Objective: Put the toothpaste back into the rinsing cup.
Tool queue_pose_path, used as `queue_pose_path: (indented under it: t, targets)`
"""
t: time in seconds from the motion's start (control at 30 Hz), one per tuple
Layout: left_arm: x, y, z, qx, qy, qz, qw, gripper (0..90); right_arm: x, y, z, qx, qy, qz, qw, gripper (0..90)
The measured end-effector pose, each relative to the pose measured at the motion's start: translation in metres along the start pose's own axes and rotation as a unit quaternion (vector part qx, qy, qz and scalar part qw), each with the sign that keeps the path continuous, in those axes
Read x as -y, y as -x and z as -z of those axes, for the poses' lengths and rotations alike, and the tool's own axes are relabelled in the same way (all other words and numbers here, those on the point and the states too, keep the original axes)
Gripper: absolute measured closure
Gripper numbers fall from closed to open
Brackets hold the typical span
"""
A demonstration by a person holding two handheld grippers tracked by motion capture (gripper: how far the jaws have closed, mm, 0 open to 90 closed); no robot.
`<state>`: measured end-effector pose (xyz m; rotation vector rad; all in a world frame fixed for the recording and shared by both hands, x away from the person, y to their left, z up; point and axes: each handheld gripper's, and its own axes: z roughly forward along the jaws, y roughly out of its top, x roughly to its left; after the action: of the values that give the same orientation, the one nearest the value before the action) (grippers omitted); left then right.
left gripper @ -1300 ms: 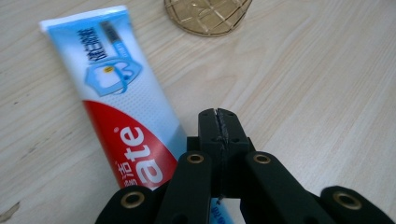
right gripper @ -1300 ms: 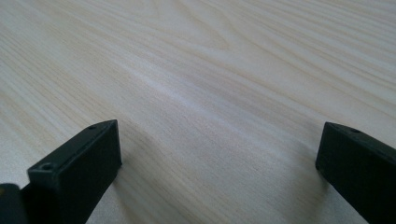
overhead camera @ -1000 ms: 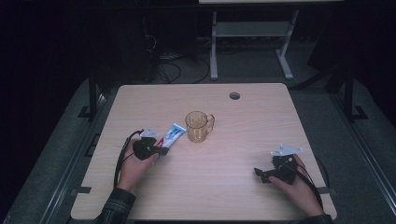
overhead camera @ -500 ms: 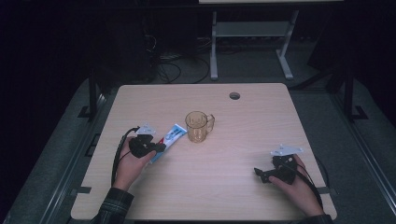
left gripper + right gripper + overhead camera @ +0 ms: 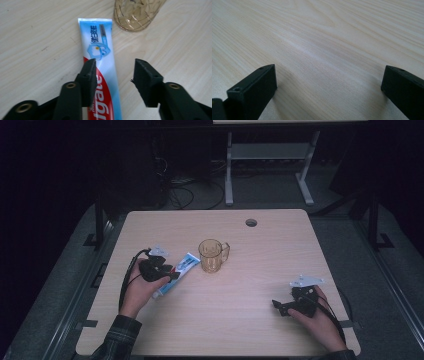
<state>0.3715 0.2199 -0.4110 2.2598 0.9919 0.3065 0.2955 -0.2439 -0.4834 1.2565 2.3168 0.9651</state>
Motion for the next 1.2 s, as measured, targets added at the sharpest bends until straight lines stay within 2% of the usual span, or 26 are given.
queue_pose_path:
  t: [0.07, 0.1, 0.2, 0.33, 0.5, 0.67, 0.83, 0.87, 1.0, 1.2]
  targets:
    - [-0.002, -0.001, 0.000, 0.001, -0.001, 0.001, 1.0000, 50.3, 0.000, 0.000, 0.000, 0.000, 0.000, 0.000, 1.0000, 0.0]
    - [-0.007, -0.002, -0.002, 0.000, -0.004, 0.003, 1.0000, 46.0, 0.000, 0.000, 0.000, 0.000, 0.000, 0.000, 1.0000, 0.0]
    - [-0.013, -0.004, -0.004, -0.002, -0.012, 0.006, 0.9999, 40.7, 0.000, 0.000, 0.000, 0.000, 0.000, 0.000, 1.0000, 0.0]
    - [-0.020, -0.007, -0.008, -0.004, -0.016, 0.007, 0.9998, 36.9, 0.000, 0.000, 0.000, 0.000, 0.000, 0.000, 1.0000, 0.0]
    - [-0.026, -0.010, -0.011, -0.005, -0.014, 0.009, 0.9999, 36.1, 0.000, 0.000, 0.000, 0.000, 0.000, 0.000, 1.0000, 0.0]
    - [-0.034, -0.015, -0.023, -0.006, -0.032, 0.010, 0.9994, 35.4, 0.000, 0.000, 0.000, 0.000, 0.000, 0.000, 1.0000, 0.0]
    - [-0.035, -0.018, -0.034, -0.004, -0.037, 0.016, 0.9992, 35.0, 0.000, 0.000, 0.000, 0.000, 0.000, 0.000, 1.0000, 0.0]
    - [-0.034, -0.020, -0.040, -0.003, -0.047, 0.020, 0.9987, 34.8, 0.000, 0.000, 0.000, 0.000, 0.000, 0.000, 1.0000, 0.0]
    - [-0.033, -0.022, -0.051, -0.003, -0.058, 0.025, 0.9980, 33.7, 0.000, 0.000, 0.000, 0.000, 0.000, 0.000, 1.0000, 0.0]
    - [-0.034, -0.020, -0.063, -0.005, -0.064, 0.024, 0.9976, 33.6, 0.000, 0.000, 0.000, 0.000, 0.000, 0.000, 1.0000, 0.0]
